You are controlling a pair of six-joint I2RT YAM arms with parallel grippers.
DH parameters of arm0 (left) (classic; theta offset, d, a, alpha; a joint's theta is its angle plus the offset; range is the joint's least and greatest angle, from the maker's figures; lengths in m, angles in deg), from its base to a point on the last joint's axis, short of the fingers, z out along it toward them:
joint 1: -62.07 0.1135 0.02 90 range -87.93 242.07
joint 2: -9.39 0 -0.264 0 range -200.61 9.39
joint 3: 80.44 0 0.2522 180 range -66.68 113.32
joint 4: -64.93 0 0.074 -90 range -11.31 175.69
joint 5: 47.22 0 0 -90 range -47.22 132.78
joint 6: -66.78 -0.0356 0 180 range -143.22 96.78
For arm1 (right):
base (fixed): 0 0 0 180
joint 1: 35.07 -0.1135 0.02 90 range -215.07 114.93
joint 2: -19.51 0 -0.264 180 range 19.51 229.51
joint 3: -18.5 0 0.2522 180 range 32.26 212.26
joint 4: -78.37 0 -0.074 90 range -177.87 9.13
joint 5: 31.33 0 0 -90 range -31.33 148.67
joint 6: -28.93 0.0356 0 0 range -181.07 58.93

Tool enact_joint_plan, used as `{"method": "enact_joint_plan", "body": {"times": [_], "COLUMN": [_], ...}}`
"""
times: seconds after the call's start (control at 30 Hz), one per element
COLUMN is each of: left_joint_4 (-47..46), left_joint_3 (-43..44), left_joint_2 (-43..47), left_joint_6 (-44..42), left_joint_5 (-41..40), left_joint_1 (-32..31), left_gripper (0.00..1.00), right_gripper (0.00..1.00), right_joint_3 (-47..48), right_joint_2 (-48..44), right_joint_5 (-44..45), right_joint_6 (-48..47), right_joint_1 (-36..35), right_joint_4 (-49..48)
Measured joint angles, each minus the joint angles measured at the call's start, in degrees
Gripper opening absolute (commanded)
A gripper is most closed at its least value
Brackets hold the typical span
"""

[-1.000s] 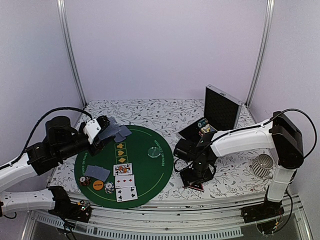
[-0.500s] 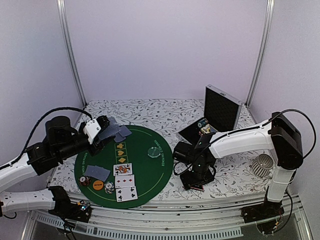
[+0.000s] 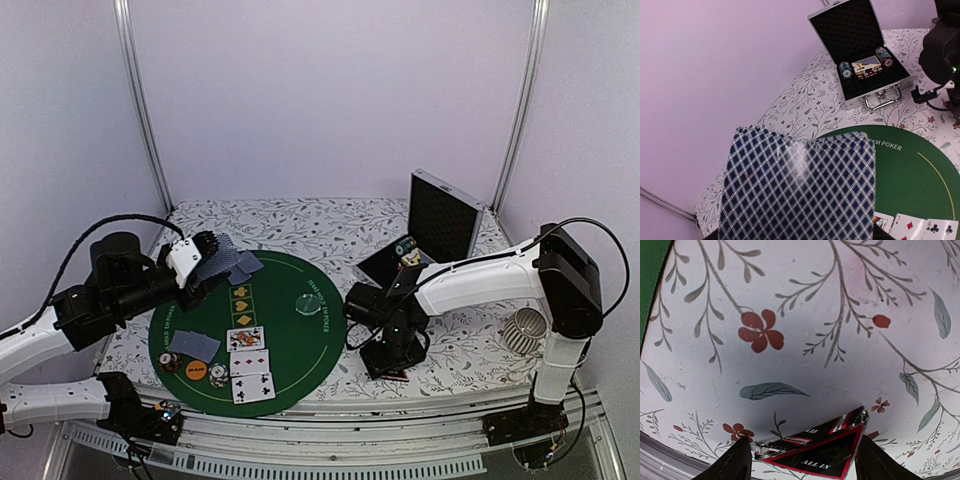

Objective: Distribute texas hold em gaming equipment
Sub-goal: Move the all-in button to the big blind area.

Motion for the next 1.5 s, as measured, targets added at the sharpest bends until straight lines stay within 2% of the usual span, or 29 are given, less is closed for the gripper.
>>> {"method": "enact_joint_plan", "body": {"times": [0.17,0.4,0.6,0.7,0.9,1.07,1.3,1.5], "left_joint_4": [0.0,0.0,0.0,0.0,-0.1,-0.5,-0.8,-0.9], "left_joint_3": [0.0,0.0,0.0,0.0,0.0,0.0,0.0,0.0], "left_joint_2": [0.3,0.3,0.4,0.4,0.6,0.5,0.2,0.2], "left_joint_6": [0.1,0.1,0.1,0.2,0.5,1.3,2.4,2.7], "left_joint_5": [0.0,0.0,-0.2,-1.1,-4.8,-8.3,-10.2,-10.1], "left_joint_1": [0.0,0.0,0.0,0.0,0.0,1.0,2.9,3.1], "left_gripper": [0.55,0.54,0.55,0.54,0.55,0.55,0.55,0.55], "right_gripper": [0.58,0.51,0.46,0.42,0.42,0.42,0.41,0.41], "right_joint_3": [0.7,1.8,7.6,14.7,29.9,38.6,50.1,54.0], "right_joint_2": [0.3,0.7,1.1,3.0,10.3,18.0,29.4,34.6], "right_joint_5": [0.2,1.0,1.2,1.0,-0.4,-4.2,-7.4,-7.9], "right_joint_6": [-0.4,-0.7,-3.1,-6.8,-18.2,-29.6,-43.1,-50.8], "right_joint_1": [0.0,0.0,-0.8,-3.3,-12.8,-18.9,-20.8,-21.0], "right_joint_4": [0.0,0.7,1.5,0.1,-8.0,-15.1,-18.6,-20.3]}}
